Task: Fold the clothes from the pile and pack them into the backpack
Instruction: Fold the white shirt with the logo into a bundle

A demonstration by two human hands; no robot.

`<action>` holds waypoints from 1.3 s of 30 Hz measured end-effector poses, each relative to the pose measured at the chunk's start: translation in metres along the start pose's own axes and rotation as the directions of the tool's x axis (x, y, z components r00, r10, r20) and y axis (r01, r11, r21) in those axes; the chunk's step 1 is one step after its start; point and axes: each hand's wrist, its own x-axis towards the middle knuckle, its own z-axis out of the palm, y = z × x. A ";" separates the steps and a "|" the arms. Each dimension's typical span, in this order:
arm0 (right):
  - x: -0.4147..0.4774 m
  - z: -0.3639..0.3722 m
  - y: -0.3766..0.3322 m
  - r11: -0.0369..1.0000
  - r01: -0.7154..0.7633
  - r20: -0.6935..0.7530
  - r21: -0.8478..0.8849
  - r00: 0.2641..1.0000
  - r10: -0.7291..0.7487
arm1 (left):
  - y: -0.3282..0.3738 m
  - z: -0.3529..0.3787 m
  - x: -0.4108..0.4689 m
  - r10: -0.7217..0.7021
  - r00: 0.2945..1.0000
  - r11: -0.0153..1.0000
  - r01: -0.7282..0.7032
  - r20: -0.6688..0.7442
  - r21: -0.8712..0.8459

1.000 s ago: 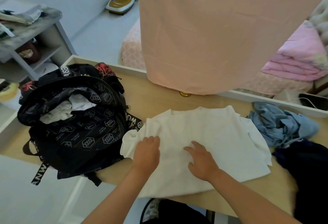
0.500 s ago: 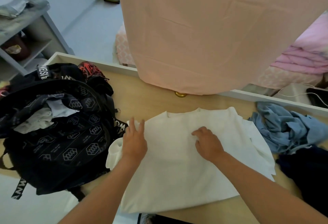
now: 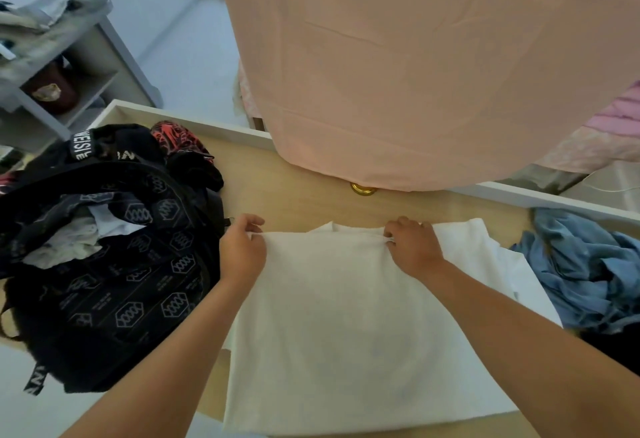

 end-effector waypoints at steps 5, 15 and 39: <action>-0.007 0.002 0.005 0.974 -0.224 -0.165 -0.018 0.962 0.218 | -0.001 0.011 0.009 0.124 0.991 0.964 -0.133 0.051 0.231; -0.066 0.035 -0.122 0.905 0.390 0.212 0.170 0.882 -0.420 | -0.061 -0.042 -0.067 0.192 0.980 0.796 -0.128 -0.046 0.592; -0.143 0.046 -0.192 0.877 0.450 0.273 0.168 0.833 -0.480 | -0.113 -0.059 -0.171 -0.273 0.954 0.809 0.158 0.124 0.567</action>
